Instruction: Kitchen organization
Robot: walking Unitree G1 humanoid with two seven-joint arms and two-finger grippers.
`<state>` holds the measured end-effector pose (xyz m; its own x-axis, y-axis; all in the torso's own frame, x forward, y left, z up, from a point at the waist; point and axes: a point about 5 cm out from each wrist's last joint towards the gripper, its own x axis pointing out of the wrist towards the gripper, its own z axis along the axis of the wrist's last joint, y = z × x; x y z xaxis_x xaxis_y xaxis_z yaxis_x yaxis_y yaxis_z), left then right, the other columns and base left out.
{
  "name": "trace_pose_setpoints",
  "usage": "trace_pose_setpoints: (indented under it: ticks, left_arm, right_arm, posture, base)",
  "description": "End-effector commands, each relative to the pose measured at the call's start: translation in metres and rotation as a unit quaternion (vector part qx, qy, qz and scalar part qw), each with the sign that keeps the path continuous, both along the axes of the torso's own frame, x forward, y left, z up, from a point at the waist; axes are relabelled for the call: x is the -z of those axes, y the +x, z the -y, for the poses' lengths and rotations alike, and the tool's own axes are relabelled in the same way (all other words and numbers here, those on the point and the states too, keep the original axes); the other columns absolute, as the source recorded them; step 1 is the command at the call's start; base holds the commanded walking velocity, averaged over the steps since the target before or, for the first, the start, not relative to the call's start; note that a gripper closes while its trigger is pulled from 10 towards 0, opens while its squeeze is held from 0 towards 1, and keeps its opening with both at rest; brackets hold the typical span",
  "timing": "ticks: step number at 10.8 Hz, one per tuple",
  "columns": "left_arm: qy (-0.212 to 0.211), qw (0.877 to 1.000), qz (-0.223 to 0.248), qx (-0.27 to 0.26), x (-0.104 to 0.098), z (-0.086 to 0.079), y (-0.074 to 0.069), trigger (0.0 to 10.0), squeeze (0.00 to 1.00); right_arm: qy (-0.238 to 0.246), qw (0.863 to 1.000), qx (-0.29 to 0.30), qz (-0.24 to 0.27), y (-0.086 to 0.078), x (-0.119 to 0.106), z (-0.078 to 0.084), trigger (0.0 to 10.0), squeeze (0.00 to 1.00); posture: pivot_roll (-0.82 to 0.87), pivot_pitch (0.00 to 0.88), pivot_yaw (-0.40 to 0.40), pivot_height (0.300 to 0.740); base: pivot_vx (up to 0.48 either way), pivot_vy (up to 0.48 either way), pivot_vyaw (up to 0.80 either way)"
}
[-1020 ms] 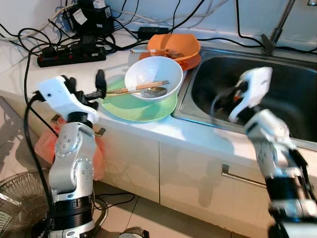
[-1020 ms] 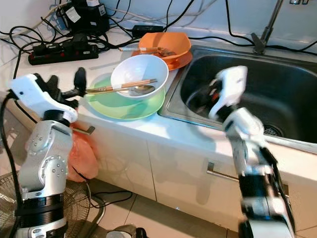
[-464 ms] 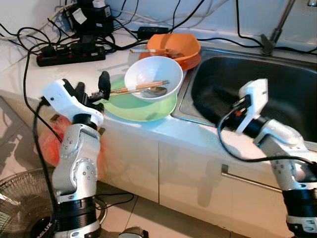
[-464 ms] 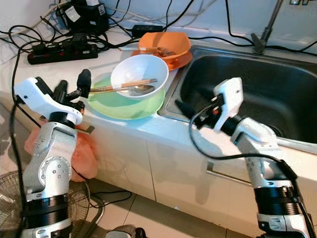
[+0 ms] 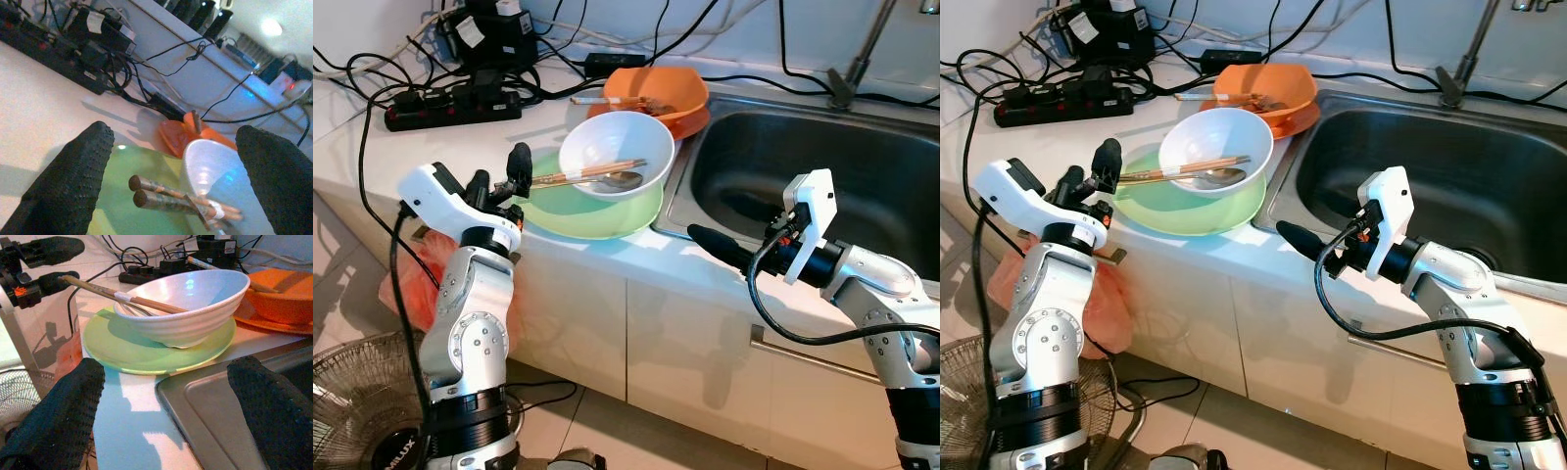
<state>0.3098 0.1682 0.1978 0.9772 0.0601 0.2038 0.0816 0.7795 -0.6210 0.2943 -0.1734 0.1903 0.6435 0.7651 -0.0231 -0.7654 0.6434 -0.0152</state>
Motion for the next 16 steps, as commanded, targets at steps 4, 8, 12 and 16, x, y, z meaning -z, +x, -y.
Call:
trace_pose_setpoints:
  ticks: [4, 8, 12, 16]
  left_arm:
    - [-0.124, 0.989, 0.005, 0.081, -0.005, 0.019, 0.01, 6.9, 0.0]
    - [-0.131, 0.988, 0.004, 0.081, -0.006, 0.013, 0.012, 10.0, 0.0]
    - [-0.134, 0.988, 0.017, 0.072, -0.009, 0.007, 0.012, 0.0, 0.0]
    - [-0.045, 0.991, 0.062, 0.11, -0.034, 0.019, 0.009, 10.0, 0.0]
  right_arm:
    - [-0.012, 1.0, -0.02, -0.002, -0.005, 0.001, -0.005, 10.0, 1.0]
    - [-0.011, 1.0, -0.019, -0.004, -0.006, 0.002, -0.006, 10.0, 1.0]
    - [-0.012, 1.0, -0.02, -0.005, -0.005, 0.005, -0.007, 10.0, 1.0]
    - [-0.01, 1.0, -0.022, -0.005, -0.004, 0.005, -0.008, 10.0, 1.0]
  posture:
    - [0.16, 0.032, 0.058, 0.74]
    - [0.16, 0.033, 0.059, 0.74]
    - [0.17, 0.034, 0.056, 0.74]
    - [0.17, 0.031, 0.051, 0.74]
  base:
    - [0.0, 0.0, 0.0]
    - [0.0, 0.0, 0.0]
    - [0.0, 0.0, 0.0]
    - [0.0, 0.0, 0.0]
